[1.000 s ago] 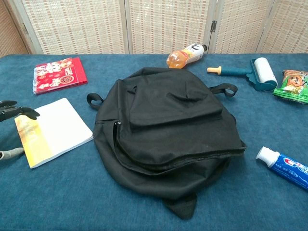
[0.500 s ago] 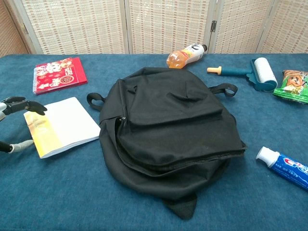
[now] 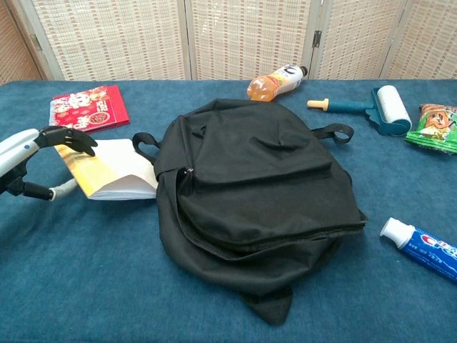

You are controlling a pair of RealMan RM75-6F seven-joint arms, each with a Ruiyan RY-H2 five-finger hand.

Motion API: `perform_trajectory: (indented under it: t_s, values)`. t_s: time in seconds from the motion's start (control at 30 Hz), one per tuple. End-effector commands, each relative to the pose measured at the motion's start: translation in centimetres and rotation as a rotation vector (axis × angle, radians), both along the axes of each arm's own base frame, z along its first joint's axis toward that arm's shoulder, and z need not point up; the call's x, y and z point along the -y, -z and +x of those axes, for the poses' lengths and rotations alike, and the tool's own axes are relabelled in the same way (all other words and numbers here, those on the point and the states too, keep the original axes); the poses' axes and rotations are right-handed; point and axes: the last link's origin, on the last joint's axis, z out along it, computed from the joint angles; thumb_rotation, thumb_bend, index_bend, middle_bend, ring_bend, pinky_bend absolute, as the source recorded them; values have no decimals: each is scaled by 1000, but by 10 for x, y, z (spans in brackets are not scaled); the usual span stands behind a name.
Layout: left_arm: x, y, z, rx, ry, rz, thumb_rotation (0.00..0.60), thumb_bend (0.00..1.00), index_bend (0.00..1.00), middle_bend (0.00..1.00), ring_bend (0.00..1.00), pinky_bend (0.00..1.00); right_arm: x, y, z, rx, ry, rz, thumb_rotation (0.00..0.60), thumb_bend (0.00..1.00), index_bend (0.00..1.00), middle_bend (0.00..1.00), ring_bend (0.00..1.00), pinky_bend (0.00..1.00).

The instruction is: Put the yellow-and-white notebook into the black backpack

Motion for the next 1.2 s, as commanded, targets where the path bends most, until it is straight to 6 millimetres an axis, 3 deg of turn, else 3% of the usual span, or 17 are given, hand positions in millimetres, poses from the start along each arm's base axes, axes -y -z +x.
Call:
perform_trajectory:
  t_s: [0.03,0.3,0.53,0.8,1.2]
  values:
    - [-4,1,4,16,-1,-7,600,459,315,366,296,92,0,1,0,1,0,2,600,185,81,175,130,196]
    - [-11,1,10,-43,48,-35,600,553,315,377,308,109,2,1,0,0,1,2,600,185,81,175,129,196]
    - [-13,2,18,-84,86,21,600,547,337,377,308,109,3,2,0,-2,2,5,600,186,81,175,129,196]
    - [-10,4,25,-123,125,97,600,289,382,377,305,109,3,3,-2,-3,11,9,600,185,81,175,130,196]
    - [-6,12,25,-69,103,121,600,248,506,400,329,122,5,5,-3,-4,14,14,600,185,82,175,130,196]
